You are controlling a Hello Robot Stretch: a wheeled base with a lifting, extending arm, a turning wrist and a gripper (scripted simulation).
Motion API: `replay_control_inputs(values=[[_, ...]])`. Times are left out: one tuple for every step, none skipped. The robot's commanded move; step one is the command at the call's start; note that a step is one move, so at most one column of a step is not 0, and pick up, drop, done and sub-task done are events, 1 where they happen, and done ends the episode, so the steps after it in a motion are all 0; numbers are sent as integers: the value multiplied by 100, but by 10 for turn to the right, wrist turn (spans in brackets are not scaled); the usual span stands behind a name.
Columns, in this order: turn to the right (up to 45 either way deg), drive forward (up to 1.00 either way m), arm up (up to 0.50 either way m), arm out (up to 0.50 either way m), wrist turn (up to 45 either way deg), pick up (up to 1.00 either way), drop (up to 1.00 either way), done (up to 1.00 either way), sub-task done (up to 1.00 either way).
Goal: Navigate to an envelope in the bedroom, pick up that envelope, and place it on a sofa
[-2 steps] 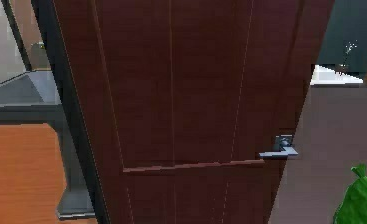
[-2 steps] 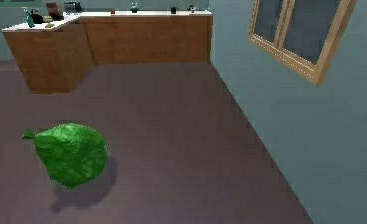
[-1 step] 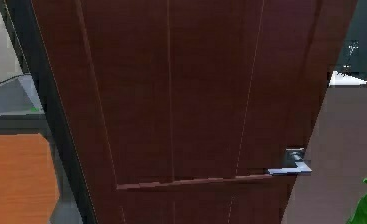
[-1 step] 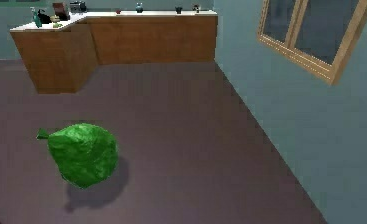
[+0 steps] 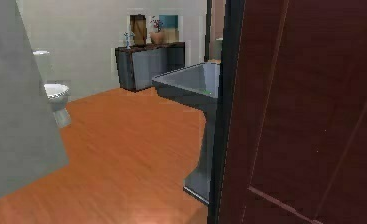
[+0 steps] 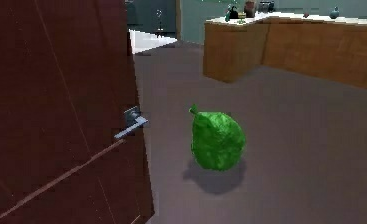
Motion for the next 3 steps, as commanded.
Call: replay_control_inputs(values=[[0,45,0,0,0,0,0,0,0],[-450,0,0,0,0,0,0,0,0],[-30,0,0,0,0,0,0,0,0]])
